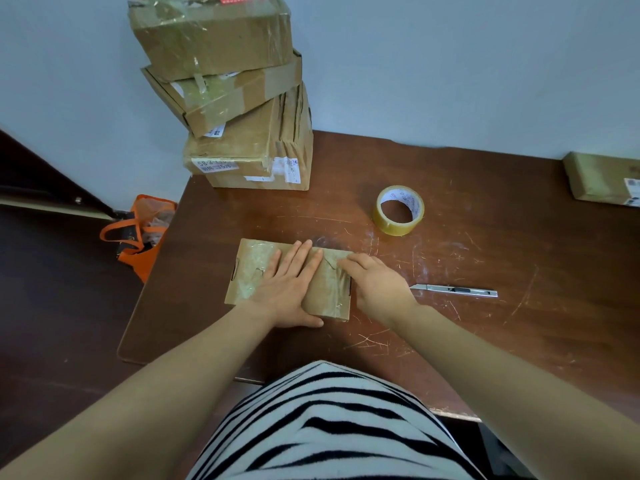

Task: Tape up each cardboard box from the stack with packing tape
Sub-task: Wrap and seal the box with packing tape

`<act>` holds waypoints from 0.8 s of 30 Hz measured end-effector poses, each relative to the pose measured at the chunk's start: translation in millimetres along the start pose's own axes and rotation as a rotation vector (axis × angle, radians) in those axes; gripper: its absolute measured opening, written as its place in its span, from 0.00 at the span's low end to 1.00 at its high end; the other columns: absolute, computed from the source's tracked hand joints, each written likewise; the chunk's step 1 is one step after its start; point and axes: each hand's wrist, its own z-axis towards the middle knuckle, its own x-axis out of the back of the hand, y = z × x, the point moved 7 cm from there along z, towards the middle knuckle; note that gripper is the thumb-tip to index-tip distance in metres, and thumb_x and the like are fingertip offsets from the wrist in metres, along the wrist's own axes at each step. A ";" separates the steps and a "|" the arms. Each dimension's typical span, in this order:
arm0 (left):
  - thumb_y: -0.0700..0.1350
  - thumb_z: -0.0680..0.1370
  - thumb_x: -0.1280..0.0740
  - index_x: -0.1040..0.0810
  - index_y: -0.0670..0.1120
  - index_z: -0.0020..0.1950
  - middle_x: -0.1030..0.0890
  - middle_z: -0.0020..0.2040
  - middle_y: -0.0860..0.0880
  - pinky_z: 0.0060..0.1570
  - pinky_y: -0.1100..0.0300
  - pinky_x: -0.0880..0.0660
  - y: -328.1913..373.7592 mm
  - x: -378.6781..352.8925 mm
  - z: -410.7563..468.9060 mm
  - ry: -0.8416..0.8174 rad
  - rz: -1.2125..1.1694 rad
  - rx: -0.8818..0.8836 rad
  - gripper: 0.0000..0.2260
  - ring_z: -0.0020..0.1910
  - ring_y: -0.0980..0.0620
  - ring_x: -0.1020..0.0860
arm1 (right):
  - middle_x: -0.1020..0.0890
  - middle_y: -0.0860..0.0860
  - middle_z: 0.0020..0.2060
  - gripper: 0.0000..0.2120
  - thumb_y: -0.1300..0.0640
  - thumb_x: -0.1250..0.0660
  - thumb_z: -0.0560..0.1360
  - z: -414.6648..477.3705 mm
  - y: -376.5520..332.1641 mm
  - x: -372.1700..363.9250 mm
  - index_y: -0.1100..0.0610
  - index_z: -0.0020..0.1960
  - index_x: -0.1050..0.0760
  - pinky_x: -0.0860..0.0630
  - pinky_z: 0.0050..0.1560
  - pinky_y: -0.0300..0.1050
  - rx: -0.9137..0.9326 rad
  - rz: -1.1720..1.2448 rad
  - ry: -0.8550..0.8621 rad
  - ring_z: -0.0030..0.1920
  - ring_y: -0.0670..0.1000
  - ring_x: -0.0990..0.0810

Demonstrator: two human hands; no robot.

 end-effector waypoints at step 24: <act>0.67 0.69 0.32 0.72 0.52 0.75 0.75 0.74 0.46 0.72 0.46 0.69 19.9 3.3 1.5 -0.017 0.081 -0.043 0.55 0.71 0.48 0.75 | 0.21 0.52 0.59 0.24 0.72 0.40 0.69 -7.2 42.1 18.2 0.56 0.60 0.20 0.27 0.57 0.50 -0.092 0.302 0.318 0.62 0.55 0.28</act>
